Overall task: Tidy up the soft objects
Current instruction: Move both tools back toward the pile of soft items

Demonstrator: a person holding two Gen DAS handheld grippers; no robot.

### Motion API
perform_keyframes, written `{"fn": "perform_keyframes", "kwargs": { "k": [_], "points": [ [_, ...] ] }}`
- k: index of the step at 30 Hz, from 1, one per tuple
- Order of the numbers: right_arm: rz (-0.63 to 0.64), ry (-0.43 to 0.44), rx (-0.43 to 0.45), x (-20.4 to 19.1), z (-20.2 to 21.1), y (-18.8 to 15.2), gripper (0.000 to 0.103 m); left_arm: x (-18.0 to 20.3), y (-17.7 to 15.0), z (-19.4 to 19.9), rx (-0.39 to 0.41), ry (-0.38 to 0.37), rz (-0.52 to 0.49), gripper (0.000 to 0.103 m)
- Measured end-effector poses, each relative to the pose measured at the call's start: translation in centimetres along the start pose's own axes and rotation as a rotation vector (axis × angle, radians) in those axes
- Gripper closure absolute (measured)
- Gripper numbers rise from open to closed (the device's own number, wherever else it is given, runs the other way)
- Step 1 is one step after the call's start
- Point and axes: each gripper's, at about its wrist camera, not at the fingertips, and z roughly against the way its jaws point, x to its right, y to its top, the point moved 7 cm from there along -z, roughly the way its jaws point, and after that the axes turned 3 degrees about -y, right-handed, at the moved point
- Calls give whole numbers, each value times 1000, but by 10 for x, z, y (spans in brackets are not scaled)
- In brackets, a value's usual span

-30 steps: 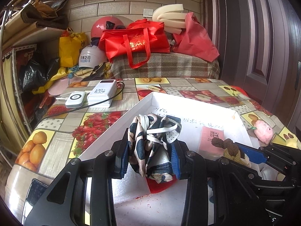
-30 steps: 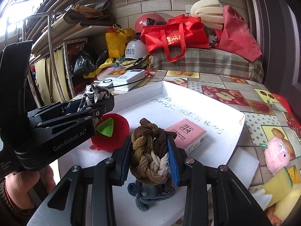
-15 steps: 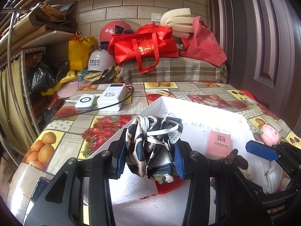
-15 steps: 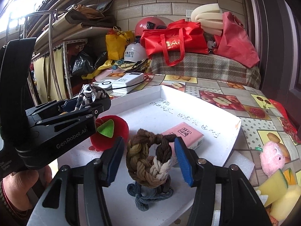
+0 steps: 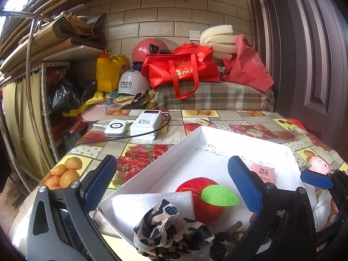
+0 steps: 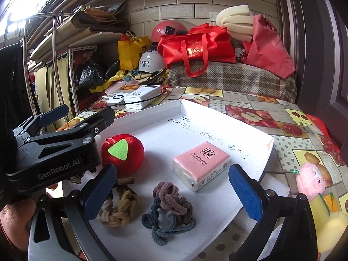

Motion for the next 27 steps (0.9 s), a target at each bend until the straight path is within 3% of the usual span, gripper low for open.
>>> {"fn": "perform_keyframes", "kwargs": {
  "k": [19, 27],
  "points": [
    [1, -9, 58, 1, 11, 3, 0, 8, -1, 24, 44, -7, -13, 0],
    [28, -87, 85, 1, 24, 1, 0, 17, -9, 37, 24, 2, -17, 0]
  ]
}}
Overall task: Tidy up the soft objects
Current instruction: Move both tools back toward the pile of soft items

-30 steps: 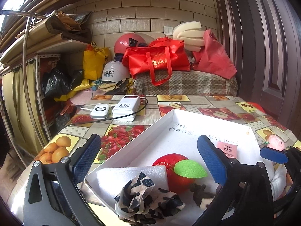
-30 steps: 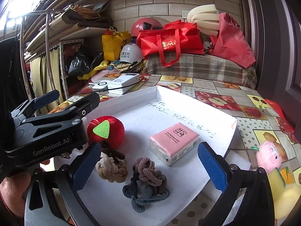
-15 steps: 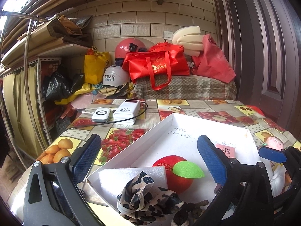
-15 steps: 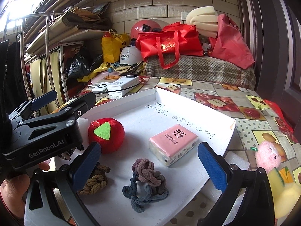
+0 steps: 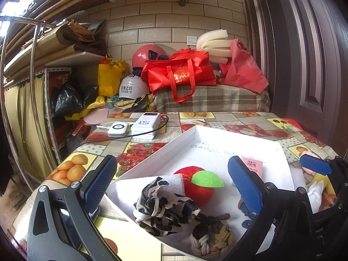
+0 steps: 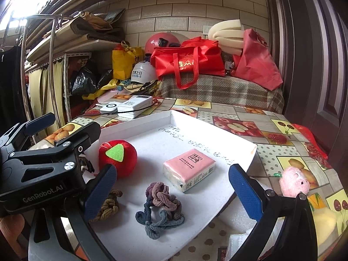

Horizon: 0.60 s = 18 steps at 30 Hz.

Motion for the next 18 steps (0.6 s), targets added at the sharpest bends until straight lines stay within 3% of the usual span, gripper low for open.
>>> {"fn": "perform_keyframes", "kwargs": {
  "k": [4, 10, 15, 18],
  "points": [
    [60, 13, -5, -6, 9, -5, 0, 15, -7, 8, -22, -26, -26, 0],
    [41, 32, 4, 12, 28, -14, 0, 30, -9, 18, -8, -82, -45, 0],
    [-29, 4, 70, 54, 57, -21, 0, 54, -12, 21, -28, -183, -95, 0],
    [-85, -65, 54, 92, 65, -29, 0, 81, -16, 28, -40, -259, -156, 0]
  ]
}}
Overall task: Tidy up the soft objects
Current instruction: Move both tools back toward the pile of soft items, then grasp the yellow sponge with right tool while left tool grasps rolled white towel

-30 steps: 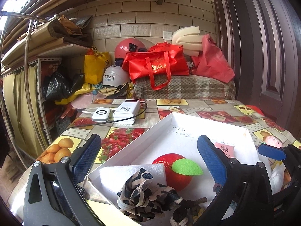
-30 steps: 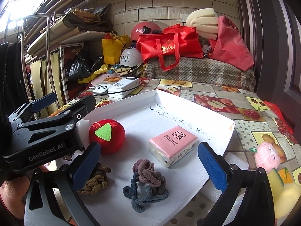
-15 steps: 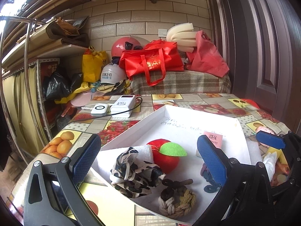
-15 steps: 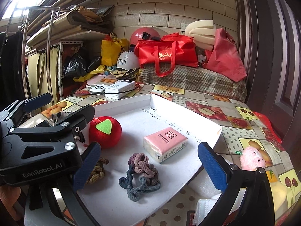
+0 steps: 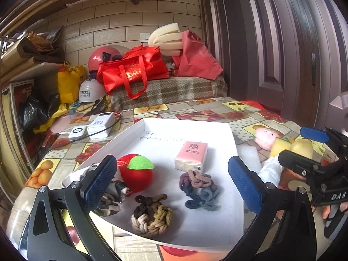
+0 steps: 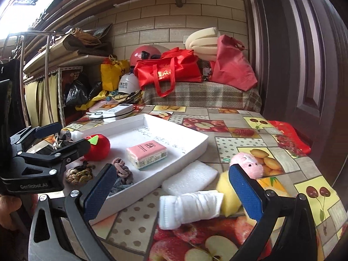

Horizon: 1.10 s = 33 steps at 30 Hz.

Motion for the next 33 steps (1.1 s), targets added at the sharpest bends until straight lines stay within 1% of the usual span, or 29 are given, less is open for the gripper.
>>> {"fn": "perform_keyframes", "kwargs": {
  "k": [2, 4, 7, 9, 11, 13, 15, 16, 17, 18, 19, 20, 21, 22, 24, 25, 27, 29, 30, 31, 32, 33],
  "points": [
    [-43, -50, -17, 31, 2, -3, 0, 21, 0, 0, -9, -37, -55, 0],
    [-102, -88, -40, 65, 4, -7, 0, 44, -1, -1, -20, -60, -138, 0],
    [-162, -112, -115, 106, 3, -19, 0, 76, -7, -7, -53, -67, -294, 0],
    [-147, -112, -171, 122, 4, -28, 0, 97, -14, -10, -69, -83, -391, 0],
    [-97, -109, -211, 127, 3, -33, 0, 118, -22, -14, -88, -108, -480, 0],
    [-36, -77, -225, 121, 5, -37, 0, 136, -29, -18, -108, -127, -551, 0],
    [16, -55, -238, 110, 3, -39, 1, 147, -32, -25, -127, -136, -575, 0],
    [52, -54, -257, 102, -1, -41, 3, 149, -30, -28, -136, -140, -562, 0],
    [86, -54, -273, 99, -5, -43, 6, 149, -27, -32, -143, -140, -534, 0],
    [119, -62, -289, 94, -10, -45, 12, 148, -22, -37, -152, -146, -490, 0],
    [145, -73, -304, 93, -17, -47, 16, 146, -18, -43, -164, -153, -437, 0],
    [166, -85, -319, 91, -22, -48, 18, 145, -14, -48, -178, -164, -392, 0],
    [179, -92, -335, 91, -27, -50, 23, 147, -14, -54, -196, -177, -364, 0],
    [186, -92, -352, 91, -31, -51, 34, 150, -14, -60, -215, -182, -358, 0],
    [189, -96, -383, 93, -36, -56, 43, 159, -18, -69, -250, -183, -388, 0],
    [190, -89, -373, 93, -34, -56, 56, 164, -20, -72, -265, -181, -408, 0],
    [188, -52, -337, 89, -28, -52, 71, 170, -26, -79, -297, -171, -440, 0],
    [179, -40, -315, 89, -24, -49, 75, 174, -30, -82, -321, -182, -455, 0],
    [168, -34, -309, 90, -22, -48, 76, 175, -30, -82, -324, -190, -457, 4],
    [154, -29, -305, 92, -21, -48, 76, 176, -32, -80, -322, -202, -455, 22],
    [138, -25, -300, 94, -21, -46, 76, 176, -33, -79, -329, -214, -448, 35],
    [119, -21, -296, 97, -20, -45, 76, 176, -34, -80, -345, -225, -435, 55]
  ]
}}
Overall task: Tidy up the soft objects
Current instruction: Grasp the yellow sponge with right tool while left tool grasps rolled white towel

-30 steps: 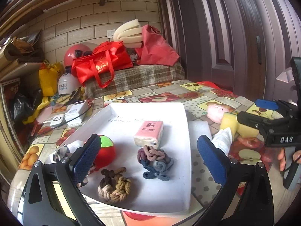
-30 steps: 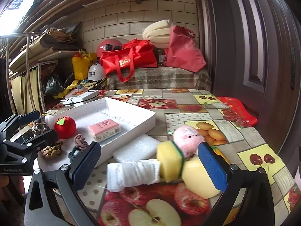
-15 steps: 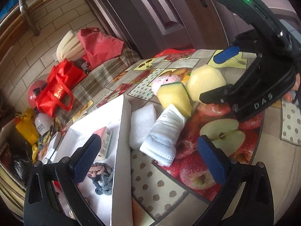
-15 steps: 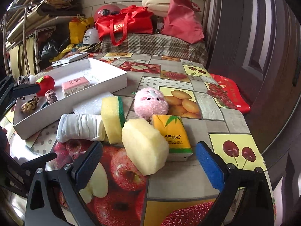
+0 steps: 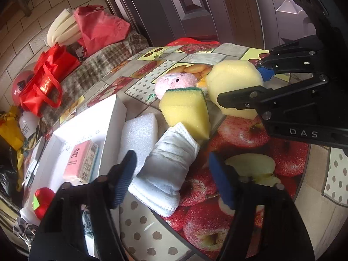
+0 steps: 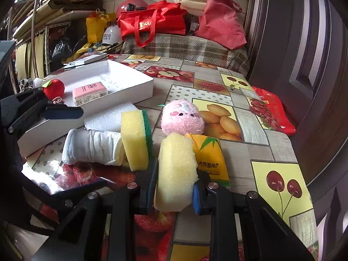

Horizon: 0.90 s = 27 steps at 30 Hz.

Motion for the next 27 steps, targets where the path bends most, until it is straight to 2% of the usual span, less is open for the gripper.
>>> {"fn": "perform_keyframes", "kwargs": {
  "k": [1, 6, 8, 10, 11, 17, 18, 19, 20, 24, 27],
  "points": [
    [-18, 4, 3, 3, 0, 0, 76, 1, -1, 1, 1, -17, 10, 58],
    [-73, 19, 22, 11, 4, 2, 76, 4, -1, 17, 42, -190, 116, 58],
    [-74, 20, 23, 11, 4, 3, 76, -1, -2, 12, 20, -177, 143, 56],
    [-71, 18, 20, 11, 4, 3, 76, -2, -4, 5, -23, -164, 153, 39],
    [-69, 17, 17, 11, 3, 3, 76, -1, -5, 2, -39, -160, 148, 36],
    [-73, 22, -4, 11, 0, 2, 76, 10, -7, 1, -52, -128, 86, 34],
    [-73, 26, -3, 11, 0, 2, 76, 9, -7, 1, -52, -128, 88, 39],
    [-72, 31, 4, 10, 1, 2, 80, 7, -8, 0, -53, -132, 95, 60],
    [-67, 41, 14, 9, 3, 3, 81, 6, -8, 0, -56, -138, 105, 66],
    [-62, 24, 69, 10, 13, 6, 81, -1, -5, 11, 4, -156, 134, 67],
    [-103, 6, 143, 19, 28, 8, 81, -9, 0, 34, 121, -170, 163, 67]
  ]
}}
